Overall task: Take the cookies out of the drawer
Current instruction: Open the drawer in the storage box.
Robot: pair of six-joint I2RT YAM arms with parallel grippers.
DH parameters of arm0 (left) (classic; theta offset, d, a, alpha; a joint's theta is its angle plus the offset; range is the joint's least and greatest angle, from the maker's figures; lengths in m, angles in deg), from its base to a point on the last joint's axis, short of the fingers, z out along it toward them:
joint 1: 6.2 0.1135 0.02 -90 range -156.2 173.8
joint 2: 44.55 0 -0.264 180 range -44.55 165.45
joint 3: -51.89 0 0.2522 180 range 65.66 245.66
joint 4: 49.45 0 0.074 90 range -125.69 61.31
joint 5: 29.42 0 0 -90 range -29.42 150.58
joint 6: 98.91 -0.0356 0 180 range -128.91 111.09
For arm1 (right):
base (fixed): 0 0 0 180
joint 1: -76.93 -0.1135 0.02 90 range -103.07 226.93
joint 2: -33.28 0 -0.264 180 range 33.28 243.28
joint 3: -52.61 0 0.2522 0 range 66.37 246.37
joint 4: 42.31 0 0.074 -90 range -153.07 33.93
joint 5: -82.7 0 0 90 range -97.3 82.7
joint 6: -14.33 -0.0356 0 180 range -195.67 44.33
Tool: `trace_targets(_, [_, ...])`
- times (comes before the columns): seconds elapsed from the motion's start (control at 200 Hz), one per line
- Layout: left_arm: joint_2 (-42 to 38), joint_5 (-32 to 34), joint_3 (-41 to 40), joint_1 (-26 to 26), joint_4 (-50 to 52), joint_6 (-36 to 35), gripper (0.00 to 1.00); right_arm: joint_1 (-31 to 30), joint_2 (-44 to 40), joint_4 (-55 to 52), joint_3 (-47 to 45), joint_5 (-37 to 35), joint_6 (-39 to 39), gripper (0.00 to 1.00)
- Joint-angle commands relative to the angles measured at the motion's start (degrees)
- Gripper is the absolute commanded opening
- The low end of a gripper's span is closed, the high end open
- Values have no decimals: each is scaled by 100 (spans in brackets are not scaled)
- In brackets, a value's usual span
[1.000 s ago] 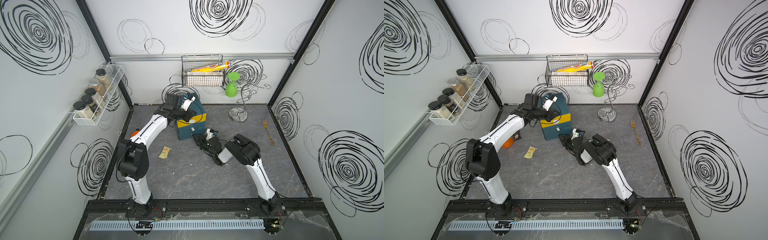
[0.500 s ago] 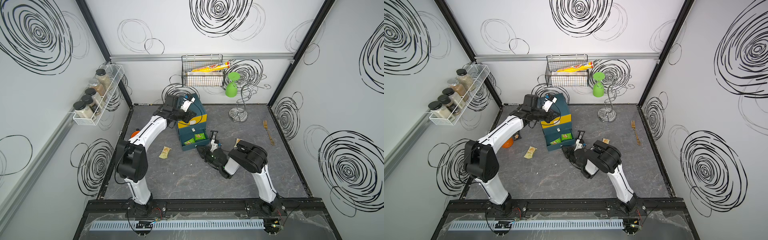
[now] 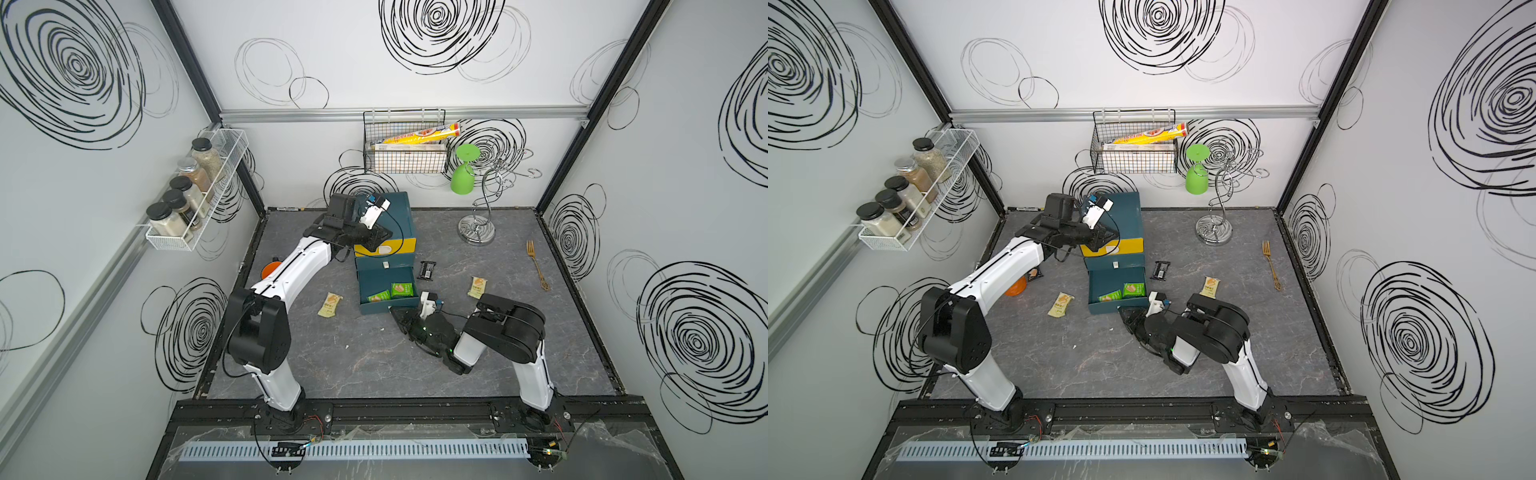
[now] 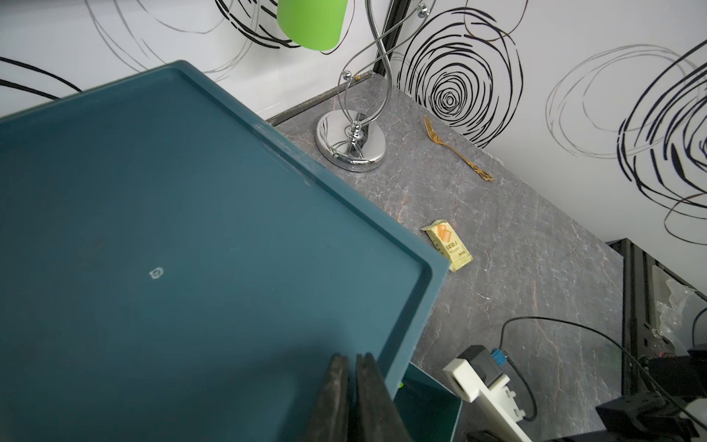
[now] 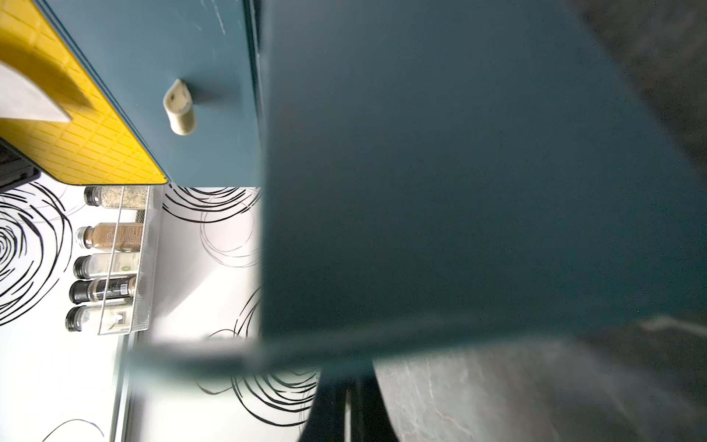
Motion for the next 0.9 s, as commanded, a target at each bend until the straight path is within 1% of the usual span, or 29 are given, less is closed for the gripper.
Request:
trace_targets(0.0, [333, 212, -375, -52, 1190, 39, 14, -182, -151, 6, -156, -344, -11, 0])
trace_targets(0.28, [286, 148, -597, -124, 1041, 88, 14, -467, 235, 338, -54, -587, -327, 0])
trace_targets(0.451, [271, 135, -601, -125, 1007, 114, 14, -525, 155, 261, 38, -573, -215, 0])
trace_targets(0.486, [271, 128, -590, -124, 1004, 114, 14, -551, 106, 201, 45, -555, -165, 4])
trace_targets(0.546, [267, 104, -564, -124, 1012, 121, 14, -576, -15, 20, 43, -524, -97, 18])
trace_targets(0.626, [240, 112, -520, -124, 1032, 147, 16, -596, -202, -159, -33, -489, 9, 30])
trace_targets(0.641, [228, 112, -513, -116, 1019, 165, 18, -603, -233, -190, -62, -486, 9, 33])
trace_targets(0.681, [198, 88, -505, -112, 1002, 189, 27, -611, -324, -225, -138, -471, 37, 40])
trace_targets(0.726, [162, 47, -495, -98, 979, 215, 36, -617, -428, -262, -241, -467, 80, 44])
trace_targets(0.751, [135, 47, -480, -89, 971, 236, 43, -626, -506, -301, -293, -480, 88, 47])
trace_targets(0.801, [111, 31, -436, -76, 954, 280, 56, -640, -659, -315, -409, -535, 143, 50])
trace_targets(0.896, [23, 11, -286, -54, 1018, 323, 75, -639, -1041, -458, -562, -582, 339, 55])
